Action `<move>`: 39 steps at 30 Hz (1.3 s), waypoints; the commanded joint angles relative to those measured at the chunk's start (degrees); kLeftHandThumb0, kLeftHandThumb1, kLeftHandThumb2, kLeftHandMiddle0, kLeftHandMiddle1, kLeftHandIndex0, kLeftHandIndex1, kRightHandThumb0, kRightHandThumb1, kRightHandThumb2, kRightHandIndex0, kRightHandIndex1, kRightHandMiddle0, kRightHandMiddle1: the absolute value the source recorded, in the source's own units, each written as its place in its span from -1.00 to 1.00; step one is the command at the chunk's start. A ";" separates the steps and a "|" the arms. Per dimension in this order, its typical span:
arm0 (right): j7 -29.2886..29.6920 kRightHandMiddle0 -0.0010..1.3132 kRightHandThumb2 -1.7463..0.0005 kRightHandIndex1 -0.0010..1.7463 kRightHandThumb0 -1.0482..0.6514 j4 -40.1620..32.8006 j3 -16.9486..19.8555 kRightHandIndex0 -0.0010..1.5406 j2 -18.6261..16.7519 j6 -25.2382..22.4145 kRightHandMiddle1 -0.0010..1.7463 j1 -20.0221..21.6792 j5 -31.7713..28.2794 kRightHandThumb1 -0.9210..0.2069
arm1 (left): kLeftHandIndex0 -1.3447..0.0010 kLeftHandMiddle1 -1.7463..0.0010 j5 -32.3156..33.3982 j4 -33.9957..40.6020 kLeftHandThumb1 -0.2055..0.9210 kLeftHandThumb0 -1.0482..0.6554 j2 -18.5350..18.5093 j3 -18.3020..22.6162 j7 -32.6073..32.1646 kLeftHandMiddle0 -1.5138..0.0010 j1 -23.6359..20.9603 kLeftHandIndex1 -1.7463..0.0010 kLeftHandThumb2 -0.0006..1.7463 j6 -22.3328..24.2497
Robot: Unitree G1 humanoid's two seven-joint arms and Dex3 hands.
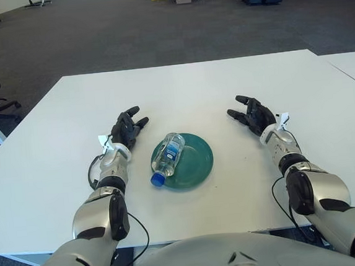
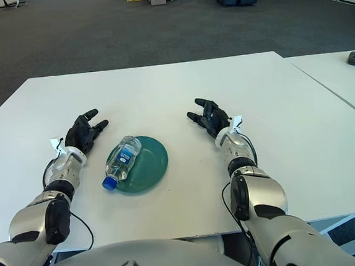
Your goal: Put the bottle into the plate.
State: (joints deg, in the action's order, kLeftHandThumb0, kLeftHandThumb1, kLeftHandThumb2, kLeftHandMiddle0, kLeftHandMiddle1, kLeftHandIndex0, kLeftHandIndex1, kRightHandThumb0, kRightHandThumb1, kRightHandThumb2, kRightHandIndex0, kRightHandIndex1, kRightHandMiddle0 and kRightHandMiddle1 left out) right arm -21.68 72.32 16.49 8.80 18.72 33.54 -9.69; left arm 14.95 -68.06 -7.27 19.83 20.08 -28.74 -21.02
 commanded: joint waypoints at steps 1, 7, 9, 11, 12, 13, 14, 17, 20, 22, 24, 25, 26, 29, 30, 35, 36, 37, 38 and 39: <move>0.84 -0.82 0.04 -0.91 -0.67 1.99 -0.67 -0.23 -1.05 -1.66 0.07 -2.80 1.21 -1.00 | 0.76 0.16 -0.85 -0.98 1.00 -0.83 -0.55 -0.44 -0.10 0.40 1.19 -0.29 0.11 0.28; 2.05 -0.83 0.04 -0.93 -0.66 1.96 -1.92 -0.25 -1.54 -0.31 0.04 -3.12 2.49 -1.00 | 0.76 0.16 -1.15 -1.15 1.00 -0.83 -0.81 -0.64 0.35 0.40 1.19 -0.30 0.10 -0.18; 2.57 -0.83 0.03 -0.94 -0.66 1.93 -2.43 -0.26 -1.64 0.33 0.04 -3.26 3.27 -1.00 | 0.76 0.16 -1.25 -1.21 1.00 -0.83 -0.89 -0.71 0.47 0.40 1.17 -0.30 0.09 -0.26; 3.34 -0.84 0.03 -0.94 -0.66 1.94 -3.19 -0.27 -1.70 1.10 0.03 -3.47 4.22 -1.00 | 0.77 0.16 -1.47 -1.30 1.00 -0.83 -0.96 -0.88 0.53 0.40 1.10 -0.31 0.09 -0.32; 3.65 -0.84 0.03 -0.95 -0.66 1.96 -3.50 -0.27 -1.72 1.38 0.03 -3.55 4.53 -1.00 | 0.77 0.16 -1.56 -1.36 1.00 -0.83 -0.99 -0.94 0.53 0.40 1.06 -0.31 0.09 -0.34; 3.87 -0.84 0.03 -0.95 -0.66 1.99 -3.72 -0.27 -1.73 1.57 0.02 -3.60 4.71 -1.00 | 0.77 0.16 -1.61 -1.40 1.00 -0.83 -1.02 -0.99 0.54 0.41 1.03 -0.31 0.08 -0.35; 4.15 -0.84 0.03 -0.95 -0.66 2.04 -3.98 -0.27 -1.70 1.77 0.02 -3.68 4.95 -1.00 | 0.78 0.16 -1.76 -1.49 1.00 -0.83 -1.02 -1.13 0.46 0.41 0.96 -0.31 0.08 -0.34; 4.65 -0.84 0.03 -0.96 -0.66 2.21 -4.29 -0.28 -1.60 2.05 0.01 -3.83 5.40 -1.00 | 0.79 0.16 -2.36 -1.80 1.00 -0.83 -1.07 -1.65 0.19 0.41 0.72 -0.30 0.09 -0.15; 4.83 -0.85 0.03 -0.96 -0.65 2.34 -4.36 -0.29 -1.60 2.00 0.00 -3.73 5.38 -1.00 | 0.80 0.16 -2.61 -2.03 1.00 -0.83 -1.11 -1.73 0.07 0.42 0.51 -0.30 0.10 0.04; 4.86 -0.85 0.03 -0.97 -0.66 2.39 -4.40 -0.29 -1.58 1.93 -0.01 -3.67 5.30 -1.00 | 0.80 0.16 -2.78 -2.12 1.00 -0.83 -1.10 -1.79 0.03 0.42 0.44 -0.30 0.10 0.07; 4.86 -0.85 0.03 -0.97 -0.66 2.42 -4.47 -0.30 -1.54 1.84 -0.01 -3.62 5.25 -1.00 | 0.80 0.16 -2.94 -2.21 1.00 -0.83 -1.11 -1.91 0.03 0.42 0.39 -0.30 0.10 0.05; 4.91 -0.85 0.03 -0.97 -0.66 2.46 -4.53 -0.30 -1.53 1.76 -0.01 -3.55 5.27 -1.00 | 0.80 0.16 -3.05 -2.32 1.00 -0.83 -1.14 -1.99 -0.02 0.42 0.29 -0.30 0.10 0.06; 4.95 -0.85 0.02 -0.97 -0.66 2.48 -4.58 -0.30 -1.53 1.70 -0.02 -3.50 5.27 -1.00 | 0.80 0.15 -3.12 -2.40 1.00 -0.83 -1.17 -2.06 -0.05 0.42 0.23 -0.30 0.10 0.07; 4.98 -0.85 0.02 -0.97 -0.67 2.53 -4.78 -0.30 -1.47 1.74 -0.02 -3.44 5.28 -1.00 | 0.80 0.15 -3.31 -2.58 1.00 -0.84 -1.24 -2.29 -0.14 0.42 0.14 -0.30 0.10 0.02; 4.98 -0.85 0.01 -0.97 -0.67 2.55 -4.84 -0.30 -1.46 1.77 -0.02 -3.42 5.28 -1.00 | 0.80 0.15 -3.32 -2.65 1.00 -0.84 -1.27 -2.34 -0.17 0.42 0.10 -0.30 0.10 0.02; 5.00 -0.84 0.01 -0.98 -0.67 2.69 -4.95 -0.30 -1.43 1.66 -0.02 -3.37 5.17 -1.00 | 0.79 0.14 -3.20 -2.85 1.00 -0.84 -1.25 -2.39 0.02 0.42 -0.02 -0.30 0.09 -0.04; 5.04 -0.84 0.01 -0.98 -0.67 2.72 -4.96 -0.30 -1.45 1.61 -0.02 -3.35 5.18 -1.00 | 0.79 0.14 -3.18 -2.91 1.00 -0.84 -1.27 -2.38 0.06 0.42 -0.06 -0.30 0.09 -0.04; 5.08 -0.84 0.01 -0.98 -0.67 2.75 -4.99 -0.30 -1.45 1.59 -0.02 -3.34 5.21 -1.00 | 0.79 0.14 -3.17 -2.95 1.00 -0.84 -1.29 -2.39 0.12 0.42 -0.09 -0.30 0.08 -0.03; 5.09 -0.84 0.01 -0.98 -0.67 2.78 -5.02 -0.30 -1.45 1.58 -0.02 -3.33 5.25 -1.00 | 0.79 0.14 -3.18 -2.99 1.00 -0.84 -1.31 -2.41 0.14 0.43 -0.12 -0.30 0.08 -0.03; 5.10 -0.84 0.01 -0.98 -0.67 2.80 -5.04 -0.30 -1.45 1.58 -0.02 -3.33 5.27 -1.00 | 0.79 0.14 -3.19 -3.02 1.00 -0.84 -1.31 -2.42 0.16 0.43 -0.13 -0.30 0.08 -0.04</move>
State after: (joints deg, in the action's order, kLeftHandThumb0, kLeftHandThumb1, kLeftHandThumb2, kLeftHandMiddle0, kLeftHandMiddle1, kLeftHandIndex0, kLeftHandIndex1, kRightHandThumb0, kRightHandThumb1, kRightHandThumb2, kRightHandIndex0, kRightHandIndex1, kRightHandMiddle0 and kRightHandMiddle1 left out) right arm -16.91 73.11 12.01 8.02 23.30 32.38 -5.68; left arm 12.57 -69.78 -8.35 17.84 20.19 -28.95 -22.59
